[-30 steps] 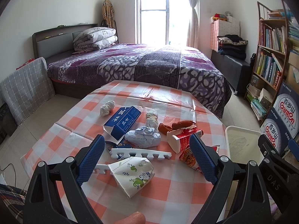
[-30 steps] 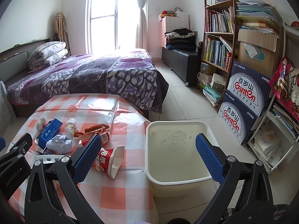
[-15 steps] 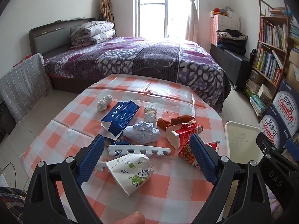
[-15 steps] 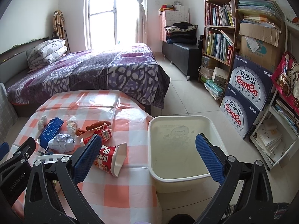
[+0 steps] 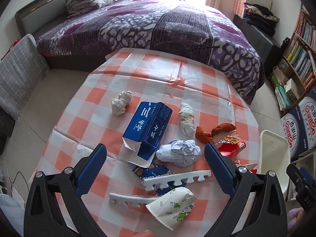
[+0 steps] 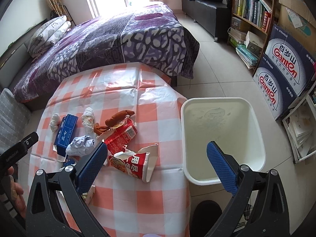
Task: Collect trash
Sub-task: 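Grasp the blue carton with the left tool while the right tool grasps the torn red wrapper, then drop the red wrapper into the white bin with the right tool while the left tool drops the blue carton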
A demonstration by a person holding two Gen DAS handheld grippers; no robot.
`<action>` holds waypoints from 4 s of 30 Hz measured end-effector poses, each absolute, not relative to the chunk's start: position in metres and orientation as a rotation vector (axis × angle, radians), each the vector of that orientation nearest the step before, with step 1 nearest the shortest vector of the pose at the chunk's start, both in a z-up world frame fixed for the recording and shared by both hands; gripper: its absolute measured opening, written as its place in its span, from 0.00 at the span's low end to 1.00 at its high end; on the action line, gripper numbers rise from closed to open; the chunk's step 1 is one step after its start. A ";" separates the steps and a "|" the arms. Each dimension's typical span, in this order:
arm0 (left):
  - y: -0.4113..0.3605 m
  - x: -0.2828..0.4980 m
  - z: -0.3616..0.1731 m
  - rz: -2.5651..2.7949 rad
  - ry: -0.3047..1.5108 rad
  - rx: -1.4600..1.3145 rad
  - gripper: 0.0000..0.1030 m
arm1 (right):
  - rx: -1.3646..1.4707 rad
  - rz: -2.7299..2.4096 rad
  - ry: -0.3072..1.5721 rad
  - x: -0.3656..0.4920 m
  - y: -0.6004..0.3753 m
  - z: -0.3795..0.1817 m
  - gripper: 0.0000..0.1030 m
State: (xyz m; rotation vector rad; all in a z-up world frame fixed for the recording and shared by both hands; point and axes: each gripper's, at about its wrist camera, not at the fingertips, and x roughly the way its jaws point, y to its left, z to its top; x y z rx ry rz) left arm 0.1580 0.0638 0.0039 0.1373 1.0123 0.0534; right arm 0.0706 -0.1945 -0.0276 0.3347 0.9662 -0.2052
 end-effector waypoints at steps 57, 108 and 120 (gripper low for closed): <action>0.063 0.231 -0.012 -0.098 1.049 0.002 0.55 | 0.200 0.199 0.962 0.128 -0.172 -0.042 0.42; -0.239 0.110 -0.063 -0.658 1.118 0.069 0.61 | 0.842 -0.595 0.744 0.005 -0.438 -0.036 0.80; -0.222 0.110 -0.051 -0.634 1.091 0.071 0.73 | 0.810 -0.612 0.713 0.006 -0.433 -0.028 0.86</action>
